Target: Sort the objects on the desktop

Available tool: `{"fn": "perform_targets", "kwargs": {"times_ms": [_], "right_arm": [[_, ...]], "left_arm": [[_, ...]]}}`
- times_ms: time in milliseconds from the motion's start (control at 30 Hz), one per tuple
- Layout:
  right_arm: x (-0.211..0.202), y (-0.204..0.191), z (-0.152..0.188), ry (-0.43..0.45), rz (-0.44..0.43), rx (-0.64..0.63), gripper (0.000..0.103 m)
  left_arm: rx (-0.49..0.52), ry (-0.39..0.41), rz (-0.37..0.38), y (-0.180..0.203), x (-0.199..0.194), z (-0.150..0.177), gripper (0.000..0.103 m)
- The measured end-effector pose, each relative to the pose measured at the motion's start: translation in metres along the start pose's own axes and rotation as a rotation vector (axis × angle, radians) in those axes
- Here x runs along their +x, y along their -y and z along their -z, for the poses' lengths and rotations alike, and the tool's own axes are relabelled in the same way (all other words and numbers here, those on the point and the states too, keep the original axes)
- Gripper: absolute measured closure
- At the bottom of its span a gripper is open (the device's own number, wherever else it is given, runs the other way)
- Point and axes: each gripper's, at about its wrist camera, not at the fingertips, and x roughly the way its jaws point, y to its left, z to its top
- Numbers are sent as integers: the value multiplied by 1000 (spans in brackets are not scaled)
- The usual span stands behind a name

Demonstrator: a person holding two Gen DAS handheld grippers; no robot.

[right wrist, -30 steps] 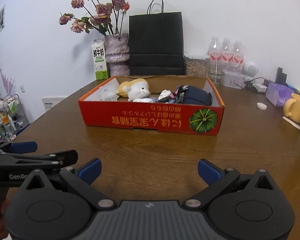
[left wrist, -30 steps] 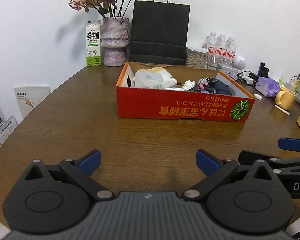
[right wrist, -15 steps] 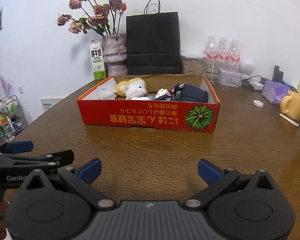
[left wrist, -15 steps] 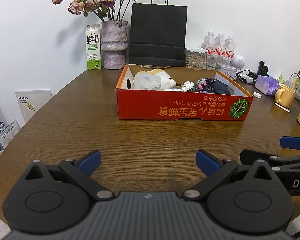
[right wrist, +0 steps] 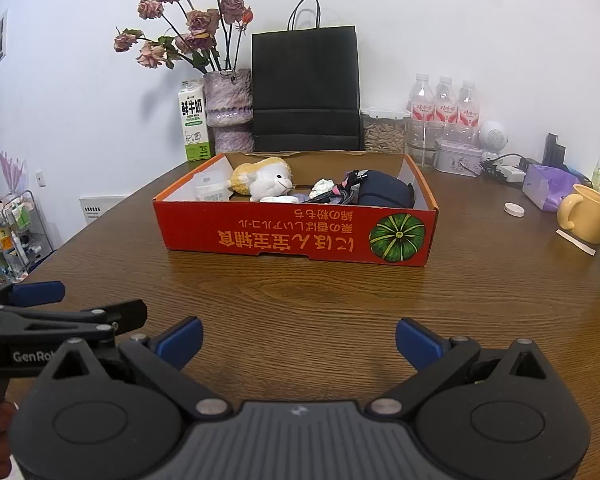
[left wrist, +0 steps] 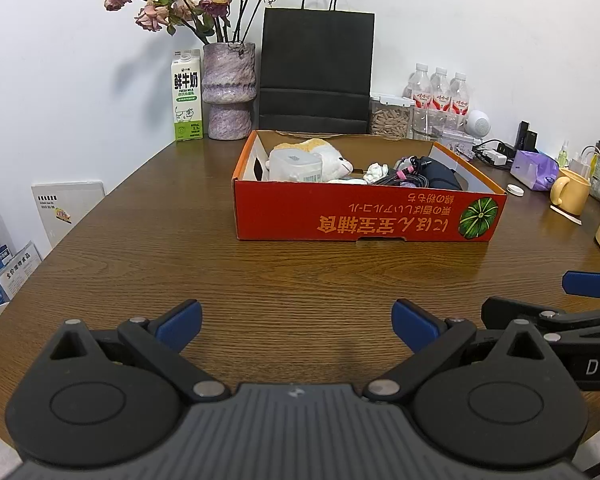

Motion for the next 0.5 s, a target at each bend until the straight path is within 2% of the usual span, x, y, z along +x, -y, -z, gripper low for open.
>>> {"fn": "perform_targets", "kwargs": {"times_ms": [500], "right_arm": [[1,0,-1,-5,5,-4,0]], "left_arm": [[0,-8,-2,-2,2,0,0]]}}
